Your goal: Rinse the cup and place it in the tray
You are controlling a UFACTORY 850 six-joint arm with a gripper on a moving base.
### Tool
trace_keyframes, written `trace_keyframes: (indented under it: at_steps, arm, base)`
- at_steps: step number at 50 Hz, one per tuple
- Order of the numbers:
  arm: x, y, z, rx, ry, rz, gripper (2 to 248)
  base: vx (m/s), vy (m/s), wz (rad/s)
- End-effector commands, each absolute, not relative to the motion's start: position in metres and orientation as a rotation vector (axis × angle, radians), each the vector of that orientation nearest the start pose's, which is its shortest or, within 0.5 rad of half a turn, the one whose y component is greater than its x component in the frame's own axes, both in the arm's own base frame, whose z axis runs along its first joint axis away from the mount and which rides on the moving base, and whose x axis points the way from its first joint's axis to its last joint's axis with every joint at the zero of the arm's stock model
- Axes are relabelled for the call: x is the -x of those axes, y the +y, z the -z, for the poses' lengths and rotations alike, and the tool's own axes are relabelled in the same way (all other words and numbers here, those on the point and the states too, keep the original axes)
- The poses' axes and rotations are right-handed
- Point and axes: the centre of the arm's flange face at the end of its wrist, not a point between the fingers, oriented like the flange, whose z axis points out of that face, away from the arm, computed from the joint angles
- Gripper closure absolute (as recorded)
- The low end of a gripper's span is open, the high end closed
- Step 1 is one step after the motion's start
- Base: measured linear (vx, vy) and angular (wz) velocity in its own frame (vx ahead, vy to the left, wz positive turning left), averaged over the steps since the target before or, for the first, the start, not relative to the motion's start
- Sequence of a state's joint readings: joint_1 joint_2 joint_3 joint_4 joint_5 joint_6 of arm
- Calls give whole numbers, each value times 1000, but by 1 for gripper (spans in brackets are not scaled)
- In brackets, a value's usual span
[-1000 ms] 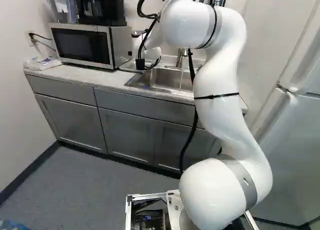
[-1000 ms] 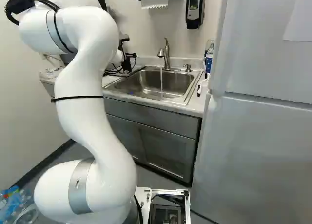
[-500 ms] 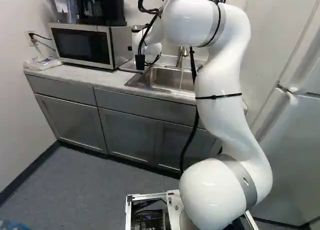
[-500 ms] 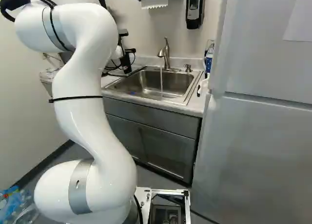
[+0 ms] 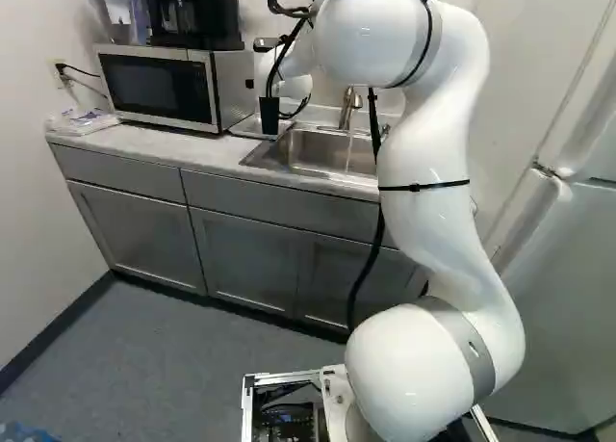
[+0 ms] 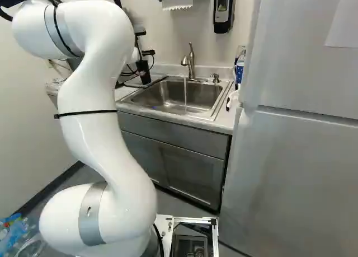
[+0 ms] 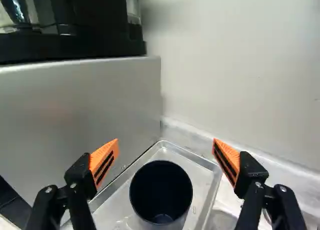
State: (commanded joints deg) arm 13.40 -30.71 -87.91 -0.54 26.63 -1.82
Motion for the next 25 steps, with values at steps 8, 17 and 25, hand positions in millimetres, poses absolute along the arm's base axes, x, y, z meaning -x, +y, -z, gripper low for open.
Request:
trace_keyframes:
  at_steps: [8,17,25]
  arm:
    - [-707,169,-594,2207,-309,2020,3]
    - [-704,168,-605,2192,-306,2036,3]
    - [-699,162,-615,2183,-298,2052,3]
  base:
    - [0,0,0]
    - [0,0,0]
    - [0,0,0]
